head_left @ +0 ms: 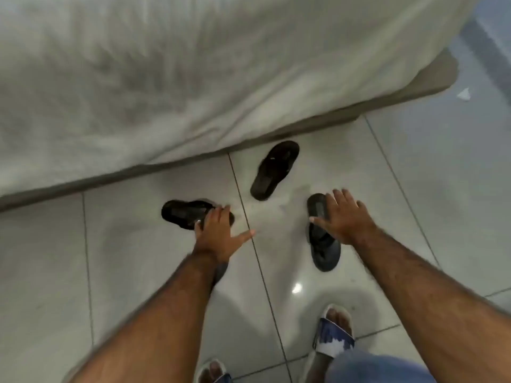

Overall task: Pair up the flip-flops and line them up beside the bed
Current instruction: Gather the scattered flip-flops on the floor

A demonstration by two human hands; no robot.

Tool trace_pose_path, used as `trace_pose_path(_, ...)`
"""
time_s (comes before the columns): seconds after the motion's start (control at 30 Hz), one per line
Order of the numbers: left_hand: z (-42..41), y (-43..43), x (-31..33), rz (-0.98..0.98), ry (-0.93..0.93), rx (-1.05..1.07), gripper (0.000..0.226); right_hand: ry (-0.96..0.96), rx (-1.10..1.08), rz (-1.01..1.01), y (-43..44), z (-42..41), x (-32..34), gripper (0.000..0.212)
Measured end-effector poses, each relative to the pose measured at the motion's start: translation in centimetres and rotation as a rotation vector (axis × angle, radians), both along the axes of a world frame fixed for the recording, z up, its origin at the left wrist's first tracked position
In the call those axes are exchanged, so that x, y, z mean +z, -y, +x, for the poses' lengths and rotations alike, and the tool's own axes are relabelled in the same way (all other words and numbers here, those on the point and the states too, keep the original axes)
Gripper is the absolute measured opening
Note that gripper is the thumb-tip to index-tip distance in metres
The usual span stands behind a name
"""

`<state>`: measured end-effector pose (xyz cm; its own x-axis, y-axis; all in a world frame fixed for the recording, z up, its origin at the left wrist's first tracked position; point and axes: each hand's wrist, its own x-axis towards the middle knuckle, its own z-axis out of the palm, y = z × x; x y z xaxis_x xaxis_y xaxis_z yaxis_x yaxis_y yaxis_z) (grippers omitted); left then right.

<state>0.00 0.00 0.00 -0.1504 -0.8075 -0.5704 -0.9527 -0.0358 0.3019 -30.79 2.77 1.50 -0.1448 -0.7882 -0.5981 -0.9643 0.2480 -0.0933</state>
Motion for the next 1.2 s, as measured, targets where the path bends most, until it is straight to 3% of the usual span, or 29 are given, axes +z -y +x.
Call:
trace_pose_path(0.2, 2.6, -5.3, -16.2, 0.183, 0.285, 0.531, 0.096, -0.02, -0.145, 0.055, -1.2, -0.1, -16.0, 0.101)
trace_pose_path(0.27, 2.6, -7.6, -19.7, 0.206, 0.335, 0.583, 0.095, -0.015, -0.158, 0.072, -1.5, -0.1, -19.7, 0.104)
trace_pose_path(0.43, 0.4, -11.6, -23.4, -0.003, 0.396, 0.443, 0.088, -0.133, -0.104, -0.002, -3.6, 0.9, -24.5, 0.107)
trace_pose_path(0.53, -2.2, -11.4, -23.4, 0.053, 0.452, 0.406, 0.09, -0.166, -0.105, -0.046, -3.7, 1.0, -24.5, 0.104)
trace_pose_path(0.67, -7.1, -10.0, -23.0, 0.095, 0.375, 0.277, 0.086, -0.091, -0.158, -0.06, -3.2, 0.1, -23.6, 0.094)
trace_pose_path(0.9, -15.2, -3.4, -23.3, 0.081, 0.167, 0.014, 0.071, -0.103, -0.158, -0.076, -3.7, -2.2, -23.7, 0.078)
trace_pose_path(1.2, -20.0, 5.8, -24.0, -0.175, 0.222, -0.228, 0.053, -0.12, -0.212, -0.16, -4.3, -1.7, -24.8, 0.083)
